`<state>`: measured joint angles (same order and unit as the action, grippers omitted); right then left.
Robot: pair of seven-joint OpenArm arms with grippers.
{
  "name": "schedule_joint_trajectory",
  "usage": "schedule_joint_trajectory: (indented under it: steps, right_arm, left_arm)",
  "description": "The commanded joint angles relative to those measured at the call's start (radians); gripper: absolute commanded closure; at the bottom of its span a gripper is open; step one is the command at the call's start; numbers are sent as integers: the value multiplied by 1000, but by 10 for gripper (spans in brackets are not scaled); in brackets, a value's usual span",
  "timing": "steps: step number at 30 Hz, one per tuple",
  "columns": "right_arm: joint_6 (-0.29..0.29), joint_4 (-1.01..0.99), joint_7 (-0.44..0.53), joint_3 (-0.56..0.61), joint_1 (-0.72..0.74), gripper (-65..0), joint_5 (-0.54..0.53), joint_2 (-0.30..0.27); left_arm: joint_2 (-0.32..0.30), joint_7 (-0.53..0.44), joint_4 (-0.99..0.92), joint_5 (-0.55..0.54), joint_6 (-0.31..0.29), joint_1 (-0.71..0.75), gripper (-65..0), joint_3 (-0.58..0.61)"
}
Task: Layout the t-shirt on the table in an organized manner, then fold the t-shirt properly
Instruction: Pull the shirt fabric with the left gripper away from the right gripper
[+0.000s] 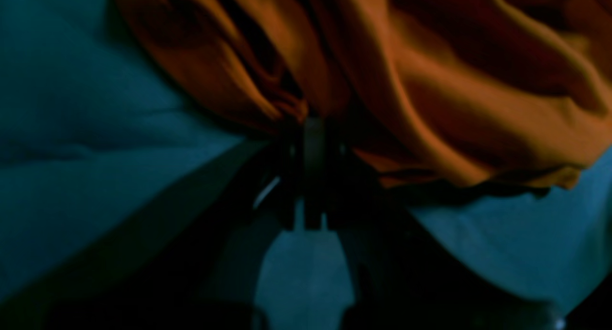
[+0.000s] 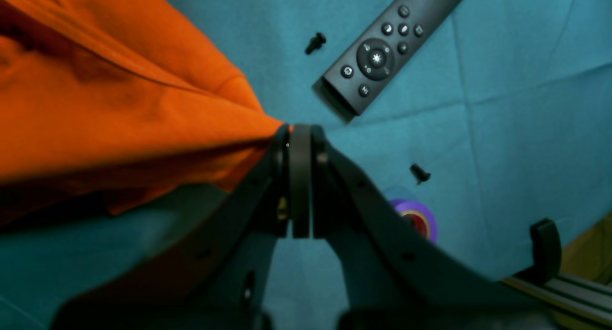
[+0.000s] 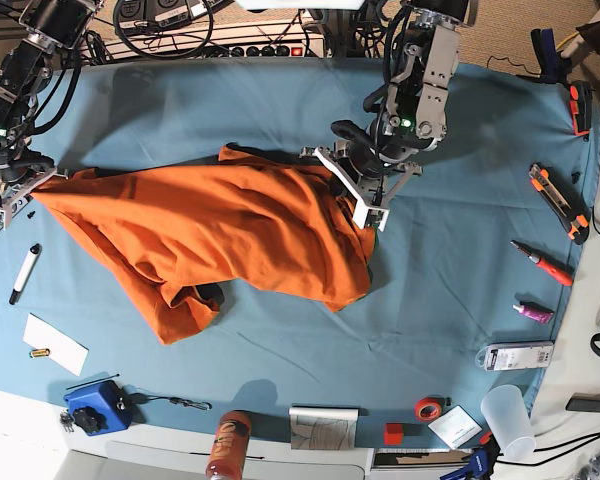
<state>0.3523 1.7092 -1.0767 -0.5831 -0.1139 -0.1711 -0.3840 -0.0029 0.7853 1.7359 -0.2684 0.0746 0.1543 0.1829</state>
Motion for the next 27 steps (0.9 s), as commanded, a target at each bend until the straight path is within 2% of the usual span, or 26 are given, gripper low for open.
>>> schedule_joint_trajectory:
  steps: [1, 7, 11, 13, 17, 22, 23, 26, 27]
  right_arm:
    - [-3, 17, 23, -7, 9, 0, -1, -24]
    - [-4, 17, 41, -7, 9, 0, -2, -24]
    - [-4, 17, 41, -7, 9, 0, -2, -24]
    - [-4, 17, 45, -7, 9, 0, -5, -24]
    - [-3, 17, 49, -7, 9, 0, -59, -24]
    - [7, 17, 48, -7, 9, 0, -83, -23]
    - [13, 17, 48, -7, 9, 0, -83, -23]
    - [17, 17, 48, -7, 9, 0, -83, -23]
    - [17, 17, 48, -7, 9, 0, -83, -23]
  left_arm:
    - [5, 0, 13, 25, -5, -12, 0, 3]
    - [-24, 10, 30, 145, -11, -94, 0, -20]
    - [-80, 11, 29, 146, -27, -161, 0, -98]
    - [-117, 10, 29, 145, -58, -191, 0, -145]
    - [-201, -18, 0, 140, -72, -242, 0, -211]
    - [-275, -5, -90, 59, -72, -286, 0, -222]
    - [-275, 7, -93, 51, -72, -285, -17, -222]
    - [-274, 65, -90, 47, -72, -286, -253, -222]
    - [-274, 110, -83, 47, -71, -288, -289, -222]
